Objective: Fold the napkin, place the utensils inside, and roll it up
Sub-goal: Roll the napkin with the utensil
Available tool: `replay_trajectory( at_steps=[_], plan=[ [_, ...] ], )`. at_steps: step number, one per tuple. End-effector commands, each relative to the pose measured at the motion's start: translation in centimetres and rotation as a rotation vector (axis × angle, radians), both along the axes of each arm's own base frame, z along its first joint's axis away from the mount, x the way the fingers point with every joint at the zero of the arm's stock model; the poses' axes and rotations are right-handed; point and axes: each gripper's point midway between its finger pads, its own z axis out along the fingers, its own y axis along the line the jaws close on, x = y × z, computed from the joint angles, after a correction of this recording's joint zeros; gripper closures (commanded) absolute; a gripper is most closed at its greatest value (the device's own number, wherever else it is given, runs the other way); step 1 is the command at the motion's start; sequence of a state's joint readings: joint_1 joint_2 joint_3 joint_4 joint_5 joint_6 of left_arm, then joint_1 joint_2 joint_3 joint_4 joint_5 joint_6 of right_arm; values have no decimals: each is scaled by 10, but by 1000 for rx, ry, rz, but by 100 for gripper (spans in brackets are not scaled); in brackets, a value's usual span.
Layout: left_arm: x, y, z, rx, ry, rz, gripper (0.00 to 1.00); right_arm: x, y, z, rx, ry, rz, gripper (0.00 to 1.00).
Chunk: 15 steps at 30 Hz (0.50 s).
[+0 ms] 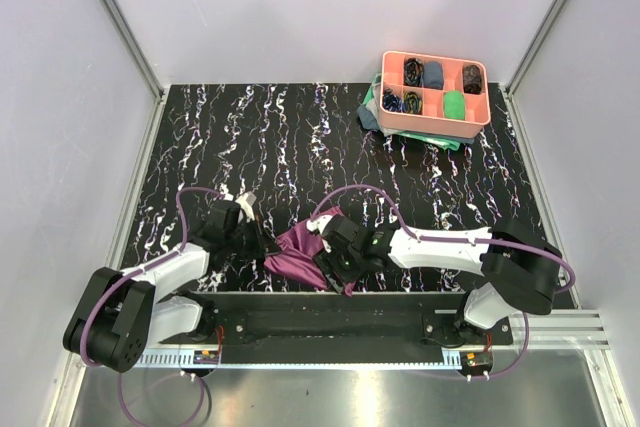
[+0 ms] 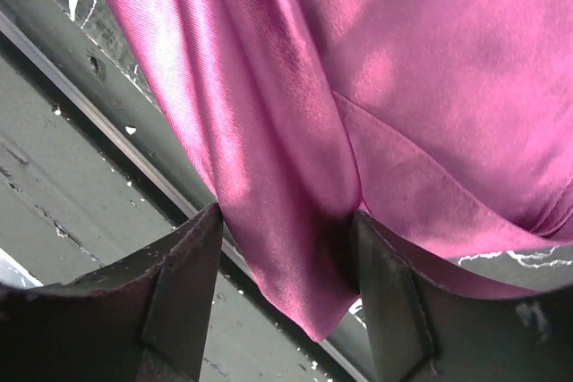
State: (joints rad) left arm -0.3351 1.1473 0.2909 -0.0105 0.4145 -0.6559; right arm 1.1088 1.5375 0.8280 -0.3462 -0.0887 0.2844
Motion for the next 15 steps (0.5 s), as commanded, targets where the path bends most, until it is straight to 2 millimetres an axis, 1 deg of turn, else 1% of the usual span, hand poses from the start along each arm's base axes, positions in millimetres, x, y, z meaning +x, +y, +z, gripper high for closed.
replay_trajectory(
  at_steps=[1, 5, 6, 7, 12, 13, 15],
  plan=[
    [-17, 19, -23, 112, 89, 27, 100, 1, -3, 7, -27, 16, -62, 38],
    [-18, 20, -24, 115, 92, 29, 100, -2, -3, 11, -26, 36, -76, 44],
    [-18, 20, -24, 118, 96, 29, 100, -5, -4, 11, -31, 51, -74, 46],
    [-18, 20, -24, 118, 94, 31, 100, -5, -4, 11, -31, 60, -80, 49],
    [-19, 22, -26, 126, 101, 34, 100, -12, -7, 5, -33, 159, -93, 57],
    [-19, 22, -27, 128, 106, 34, 100, -13, -9, 1, -37, 175, -96, 57],
    [-19, 22, -27, 130, 106, 34, 100, -10, -13, -5, -50, 191, -116, 54]
  ],
)
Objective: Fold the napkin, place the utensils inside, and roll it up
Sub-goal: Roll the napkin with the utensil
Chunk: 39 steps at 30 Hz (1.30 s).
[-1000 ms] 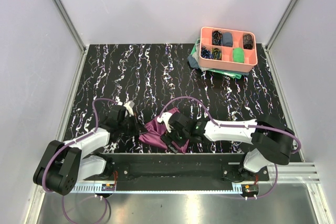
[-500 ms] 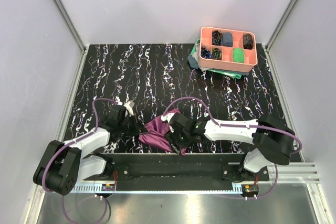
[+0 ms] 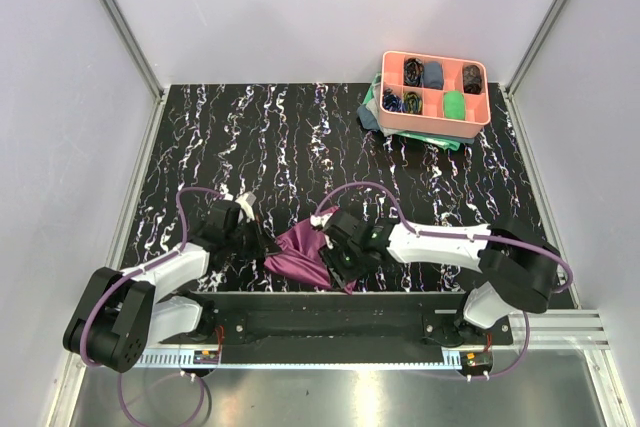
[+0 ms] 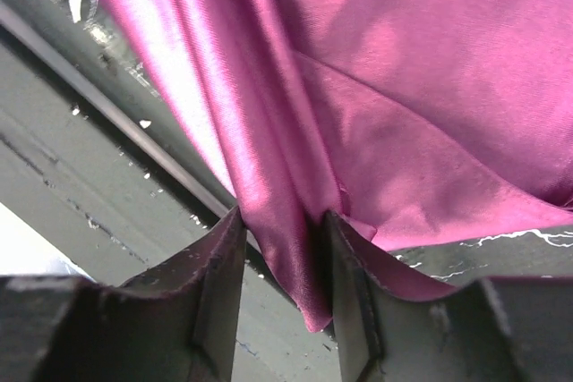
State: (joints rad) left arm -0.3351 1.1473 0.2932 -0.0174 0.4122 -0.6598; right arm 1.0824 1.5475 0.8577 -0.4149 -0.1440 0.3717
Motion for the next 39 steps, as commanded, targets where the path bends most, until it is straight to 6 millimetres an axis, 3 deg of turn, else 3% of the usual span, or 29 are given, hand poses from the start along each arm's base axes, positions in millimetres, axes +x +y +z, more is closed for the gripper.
replay_trajectory(
  at_steps=[1, 2, 3, 6, 9, 11, 15, 20, 26, 33, 39],
  plan=[
    [-19, 21, -27, 128, 103, 28, 100, -2, -12, -9, -40, 85, -40, 52],
    [-19, 21, -28, 128, 108, 25, 100, -1, -11, -4, -28, 76, -40, 48],
    [-20, 21, -28, 126, 114, 24, 100, 0, -9, 0, -15, 67, -38, 37],
    [-21, 20, -31, 127, 128, 20, 100, 9, -1, 27, 40, 7, -22, 25],
    [-22, 20, -32, 128, 138, 18, 100, 27, 8, 62, 75, -95, -5, 21],
    [-21, 19, -31, 125, 137, 19, 100, 36, 8, 74, 62, -164, -8, 16],
    [-20, 19, -30, 125, 136, 19, 100, 46, 28, 99, 82, -348, 85, 14],
    [-20, 20, -30, 130, 140, 19, 100, 37, 61, 93, 78, -504, 238, 13],
    [-20, 19, -31, 132, 151, 18, 100, 18, 91, 64, 68, -547, 344, 22],
    [-20, 20, -31, 141, 155, 19, 100, 5, 98, 49, 86, -499, 363, 36],
    [-20, 20, -32, 139, 159, 15, 100, 5, 90, 24, 21, -474, 357, 37]
  ],
)
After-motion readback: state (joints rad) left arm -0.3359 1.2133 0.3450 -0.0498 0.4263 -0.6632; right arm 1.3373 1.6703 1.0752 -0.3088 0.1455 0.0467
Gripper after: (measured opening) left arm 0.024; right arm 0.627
